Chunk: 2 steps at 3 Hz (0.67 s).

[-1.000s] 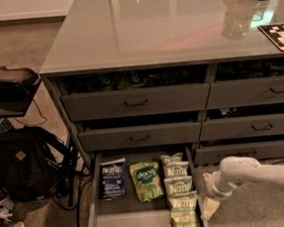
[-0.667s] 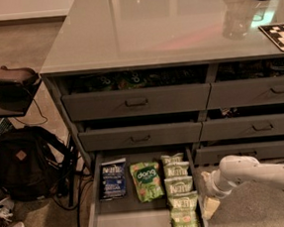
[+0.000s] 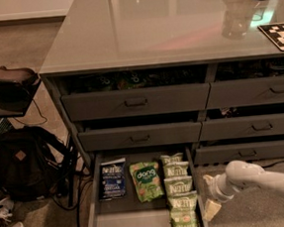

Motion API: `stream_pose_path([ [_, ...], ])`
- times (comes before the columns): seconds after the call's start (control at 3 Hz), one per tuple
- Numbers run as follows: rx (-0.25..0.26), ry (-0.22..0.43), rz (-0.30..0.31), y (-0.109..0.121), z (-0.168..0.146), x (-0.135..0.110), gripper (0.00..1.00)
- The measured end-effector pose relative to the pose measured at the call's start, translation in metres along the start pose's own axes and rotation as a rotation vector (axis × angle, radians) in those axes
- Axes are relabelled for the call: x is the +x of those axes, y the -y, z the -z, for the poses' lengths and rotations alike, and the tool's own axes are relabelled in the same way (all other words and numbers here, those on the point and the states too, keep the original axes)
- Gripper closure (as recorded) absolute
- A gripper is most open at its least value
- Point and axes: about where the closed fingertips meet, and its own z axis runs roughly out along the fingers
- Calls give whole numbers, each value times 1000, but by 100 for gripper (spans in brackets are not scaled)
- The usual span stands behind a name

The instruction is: Pick green jalapeno chip bag from bottom drawer and place on counter

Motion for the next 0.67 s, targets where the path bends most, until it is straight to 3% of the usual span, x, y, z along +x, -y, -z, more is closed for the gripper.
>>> stream_pose_path([
  [0.33,12,144,-33,-4,-39,5,0],
  [0.67,24,241,-32,-14,-68,-3,0],
])
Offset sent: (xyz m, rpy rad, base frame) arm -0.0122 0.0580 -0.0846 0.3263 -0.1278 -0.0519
